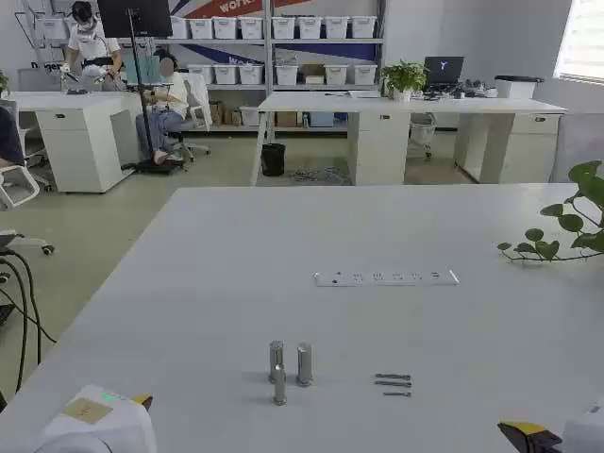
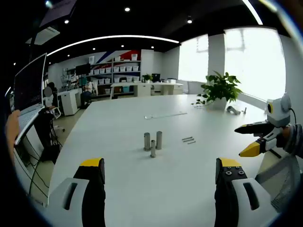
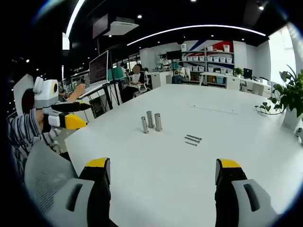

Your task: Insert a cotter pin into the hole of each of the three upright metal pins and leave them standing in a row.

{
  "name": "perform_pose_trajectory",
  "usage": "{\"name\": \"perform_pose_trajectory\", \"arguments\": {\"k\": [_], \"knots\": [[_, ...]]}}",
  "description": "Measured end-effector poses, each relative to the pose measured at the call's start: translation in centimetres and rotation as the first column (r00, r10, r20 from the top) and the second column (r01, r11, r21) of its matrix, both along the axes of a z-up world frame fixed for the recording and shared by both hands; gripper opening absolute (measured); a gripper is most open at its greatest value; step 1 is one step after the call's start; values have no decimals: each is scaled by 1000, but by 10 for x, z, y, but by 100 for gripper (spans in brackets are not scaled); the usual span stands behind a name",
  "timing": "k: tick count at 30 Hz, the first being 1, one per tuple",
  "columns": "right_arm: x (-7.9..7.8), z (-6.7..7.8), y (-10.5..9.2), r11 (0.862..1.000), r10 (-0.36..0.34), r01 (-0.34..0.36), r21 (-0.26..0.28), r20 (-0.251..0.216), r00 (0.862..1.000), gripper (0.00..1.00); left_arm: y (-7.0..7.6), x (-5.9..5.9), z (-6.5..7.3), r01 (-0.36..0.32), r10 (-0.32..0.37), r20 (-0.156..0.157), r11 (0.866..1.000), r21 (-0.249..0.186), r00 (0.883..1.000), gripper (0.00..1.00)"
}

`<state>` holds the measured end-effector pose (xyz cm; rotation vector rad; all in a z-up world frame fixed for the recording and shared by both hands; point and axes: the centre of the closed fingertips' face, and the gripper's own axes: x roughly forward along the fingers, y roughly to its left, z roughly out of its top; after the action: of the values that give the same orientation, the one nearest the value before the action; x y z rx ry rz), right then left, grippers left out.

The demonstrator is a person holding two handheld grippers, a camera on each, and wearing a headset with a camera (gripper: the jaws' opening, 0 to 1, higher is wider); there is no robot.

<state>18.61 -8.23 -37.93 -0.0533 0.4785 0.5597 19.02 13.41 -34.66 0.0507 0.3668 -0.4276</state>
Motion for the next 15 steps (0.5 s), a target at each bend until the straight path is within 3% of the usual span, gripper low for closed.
{"name": "perform_pose_trajectory", "arguments": {"k": [15], "knots": [[-1,0,2,1000,4,-4,4,-3,1000,89,3,0,1,-7,7,1,1000,5,1000,94]]}}
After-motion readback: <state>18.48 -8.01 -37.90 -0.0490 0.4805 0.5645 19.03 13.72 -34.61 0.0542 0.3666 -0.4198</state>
